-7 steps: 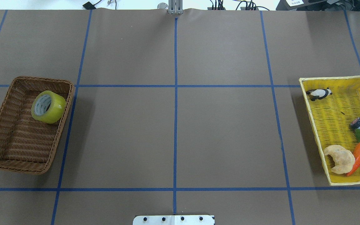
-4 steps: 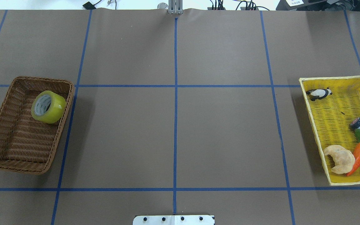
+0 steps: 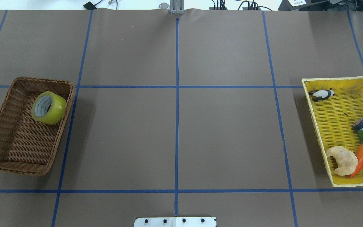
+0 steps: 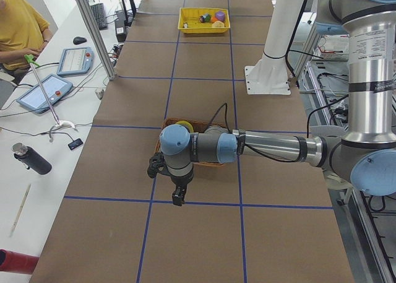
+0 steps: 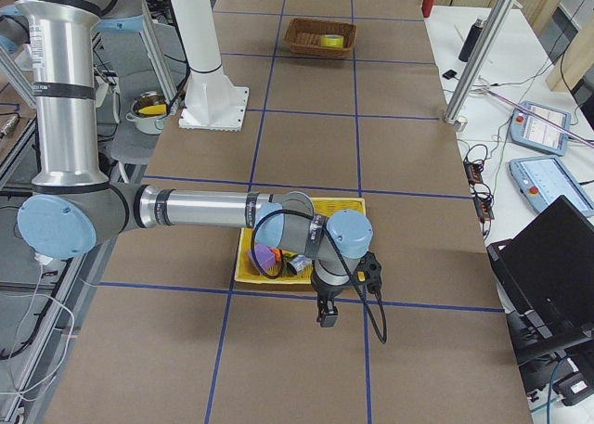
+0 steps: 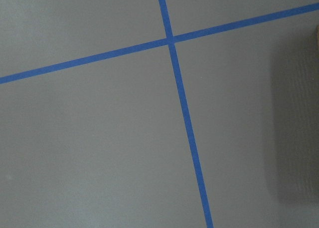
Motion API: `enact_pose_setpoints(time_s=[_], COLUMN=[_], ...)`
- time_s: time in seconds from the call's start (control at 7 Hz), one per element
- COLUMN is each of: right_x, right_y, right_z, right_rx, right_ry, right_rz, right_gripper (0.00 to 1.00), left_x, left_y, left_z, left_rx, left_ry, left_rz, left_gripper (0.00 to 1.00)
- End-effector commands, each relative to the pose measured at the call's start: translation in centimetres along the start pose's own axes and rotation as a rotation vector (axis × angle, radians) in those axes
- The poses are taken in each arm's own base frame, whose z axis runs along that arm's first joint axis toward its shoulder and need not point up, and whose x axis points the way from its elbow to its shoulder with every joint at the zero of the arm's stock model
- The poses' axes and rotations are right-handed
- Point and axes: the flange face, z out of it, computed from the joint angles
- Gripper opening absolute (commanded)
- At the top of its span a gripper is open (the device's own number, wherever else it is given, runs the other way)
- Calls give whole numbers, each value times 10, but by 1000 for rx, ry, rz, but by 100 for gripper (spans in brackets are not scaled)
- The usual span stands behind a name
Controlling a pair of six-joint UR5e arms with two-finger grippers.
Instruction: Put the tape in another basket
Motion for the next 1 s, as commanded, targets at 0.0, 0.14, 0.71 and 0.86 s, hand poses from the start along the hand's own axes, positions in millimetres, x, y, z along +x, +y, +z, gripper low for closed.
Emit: enact_pose_setpoints(time_s=[0.0, 0.14, 0.71, 0.86], right_x=[0, 0, 1, 1], right_y=[0, 0, -1, -1], right_z=[0, 0, 1, 1], right_rx=[0, 0, 8, 7], right_ry=[0, 0, 3, 2], right_rz=[0, 0, -7, -6], right_gripper=[100, 100, 100, 100], left_x=[0, 0, -1, -1], left_y=[-1, 0, 0, 0], left_z=[-1, 0, 1, 1], left_rx=[1, 0, -2, -1], left_ry=[0, -1, -2, -1], left_rz=[2, 1, -2, -2], left_gripper=[98, 98, 98, 98])
